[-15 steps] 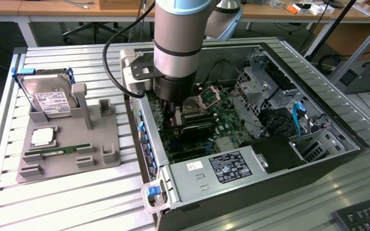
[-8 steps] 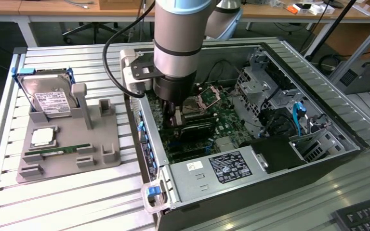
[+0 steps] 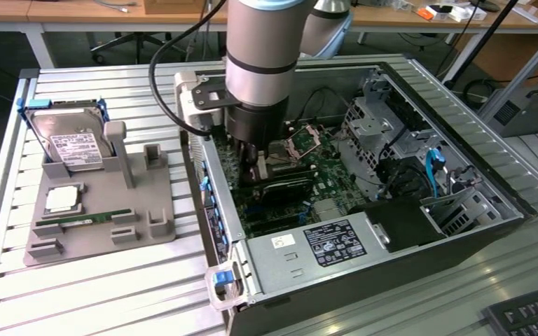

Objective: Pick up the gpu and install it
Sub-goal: 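Press down on the gpu until it lock into place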

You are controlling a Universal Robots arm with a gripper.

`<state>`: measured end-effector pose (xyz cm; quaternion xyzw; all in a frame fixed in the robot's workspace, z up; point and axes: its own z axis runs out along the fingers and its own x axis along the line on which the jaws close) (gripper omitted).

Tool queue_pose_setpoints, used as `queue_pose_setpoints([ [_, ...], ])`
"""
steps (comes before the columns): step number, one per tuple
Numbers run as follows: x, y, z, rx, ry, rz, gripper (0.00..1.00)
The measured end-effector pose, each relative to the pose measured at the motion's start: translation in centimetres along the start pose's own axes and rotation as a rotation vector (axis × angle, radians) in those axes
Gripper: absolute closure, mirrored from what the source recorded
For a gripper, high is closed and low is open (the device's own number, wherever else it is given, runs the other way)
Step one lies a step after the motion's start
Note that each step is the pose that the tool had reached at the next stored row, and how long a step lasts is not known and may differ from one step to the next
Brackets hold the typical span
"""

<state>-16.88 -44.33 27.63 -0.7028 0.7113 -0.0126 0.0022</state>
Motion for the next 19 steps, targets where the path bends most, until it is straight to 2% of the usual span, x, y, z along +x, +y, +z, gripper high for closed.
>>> queue_pose_setpoints([
  [4,0.4,-0.51,0.01,-0.008,-0.0025,0.0,0.89],
  [6,0.5,-1.04,0.01,-0.0164,-0.0038,0.0,0.89],
  [9,0.6,-1.59,0.03,-0.0251,-0.0065,0.0,0.89],
  [19,0.6,-1.43,0.21,-0.0263,-0.0072,0.0,0.89],
])
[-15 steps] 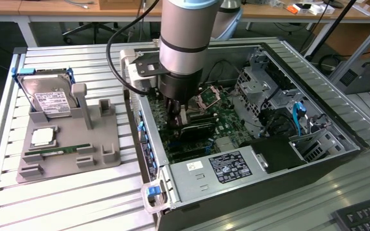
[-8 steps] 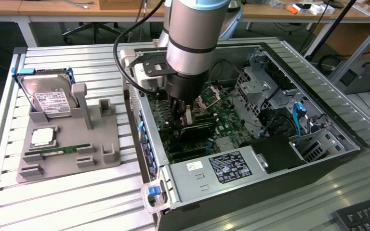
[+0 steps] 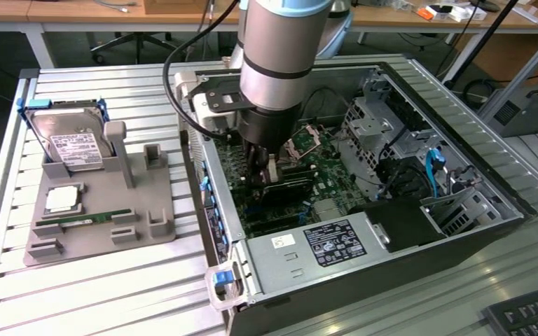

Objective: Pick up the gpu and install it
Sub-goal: 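Press down on the gpu until it lock into place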

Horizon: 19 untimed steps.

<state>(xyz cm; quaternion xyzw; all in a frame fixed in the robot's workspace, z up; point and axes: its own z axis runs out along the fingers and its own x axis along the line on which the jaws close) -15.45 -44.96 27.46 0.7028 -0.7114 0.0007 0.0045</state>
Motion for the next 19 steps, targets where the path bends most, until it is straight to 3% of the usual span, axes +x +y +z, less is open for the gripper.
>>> queue_pose_setpoints([
  [13,0.0,-0.01,0.84,-0.0003,0.0061,0.0,0.89],
  [15,0.0,-0.03,0.18,0.0021,0.0028,0.0,0.89],
  [16,0.0,-0.09,-0.27,0.0,0.0055,0.0,0.89],
  [19,0.0,-0.6,-0.54,-0.0021,0.0046,0.0,0.89],
])
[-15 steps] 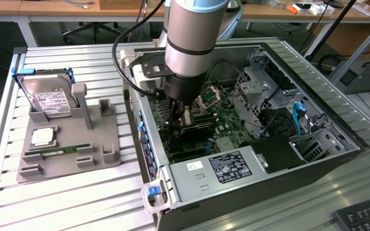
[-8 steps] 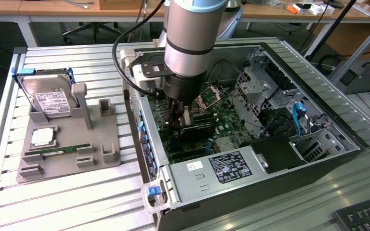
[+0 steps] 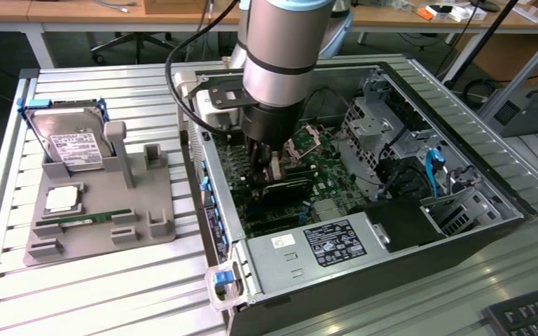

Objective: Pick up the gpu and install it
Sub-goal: 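Press down on the gpu until it lock into place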

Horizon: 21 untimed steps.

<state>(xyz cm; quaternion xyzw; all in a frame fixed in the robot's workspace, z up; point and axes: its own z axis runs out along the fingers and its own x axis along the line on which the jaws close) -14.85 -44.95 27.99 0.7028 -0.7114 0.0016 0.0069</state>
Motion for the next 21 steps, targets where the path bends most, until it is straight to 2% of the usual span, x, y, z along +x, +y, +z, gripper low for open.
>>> queue_pose_setpoints([
  [2,0.0,-0.58,-0.01,-0.0047,-0.0019,0.0,0.89],
  [4,0.0,-2.17,-0.02,-0.0166,-0.0027,0.0,0.89],
  [9,0.1,-4.37,-0.04,-0.0357,-0.0033,-0.001,0.89],
  [13,0.1,-5.73,-0.05,-0.0471,-0.0038,-0.001,0.89],
  [17,0.2,-6.69,-0.06,-0.0548,-0.0043,-0.001,0.89],
  [21,0.2,-6.78,-0.06,-0.055,-0.0044,-0.001,0.89],
])
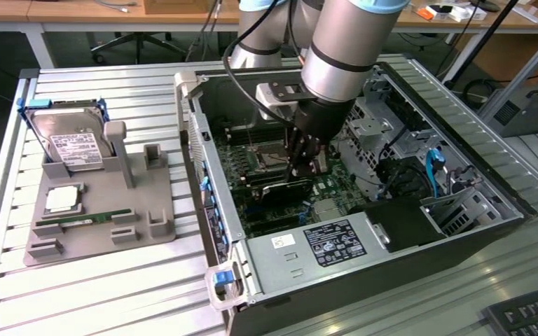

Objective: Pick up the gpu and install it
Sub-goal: 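Press down on the gpu until it lock into place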

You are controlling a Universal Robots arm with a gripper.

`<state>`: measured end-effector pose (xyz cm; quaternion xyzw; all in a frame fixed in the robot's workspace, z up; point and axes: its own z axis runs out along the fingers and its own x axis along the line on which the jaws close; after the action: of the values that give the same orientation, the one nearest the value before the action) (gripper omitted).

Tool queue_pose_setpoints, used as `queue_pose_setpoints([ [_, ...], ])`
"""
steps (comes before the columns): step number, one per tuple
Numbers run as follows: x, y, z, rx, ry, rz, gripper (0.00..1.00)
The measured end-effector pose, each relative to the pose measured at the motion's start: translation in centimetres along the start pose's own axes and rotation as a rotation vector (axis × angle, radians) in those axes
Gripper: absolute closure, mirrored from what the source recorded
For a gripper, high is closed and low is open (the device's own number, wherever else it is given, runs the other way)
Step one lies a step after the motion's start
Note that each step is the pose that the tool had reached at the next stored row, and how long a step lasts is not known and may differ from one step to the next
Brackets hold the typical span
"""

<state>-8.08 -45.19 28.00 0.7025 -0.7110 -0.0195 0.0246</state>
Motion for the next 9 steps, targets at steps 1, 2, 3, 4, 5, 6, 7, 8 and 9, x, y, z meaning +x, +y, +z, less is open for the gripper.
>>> queue_pose_setpoints([
  [1,0.0,-0.01,0.0,0.0,0.0,0.0,0.89],
  [2,0.0,-0.01,0.0,0.0,0.0,0.0,0.89],
  [3,0.0,-0.01,0.0,0.0,0.0,0.0,0.89],
  [4,0.0,-0.01,0.0,0.0,0.0,0.0,0.89],
  [5,0.0,-0.01,0.0,0.0,0.0,0.0,0.89],
  [6,0.0,-0.01,0.0,0.0,0.0,0.0,0.89],
  [7,0.0,-0.01,0.0,0.0,0.0,0.0,0.89],
  [8,0.0,-0.17,0.0,-0.0006,-0.0002,0.0,0.89],
  [9,0.0,-0.42,-0.01,-0.0021,-0.0001,0.0,0.89],
])
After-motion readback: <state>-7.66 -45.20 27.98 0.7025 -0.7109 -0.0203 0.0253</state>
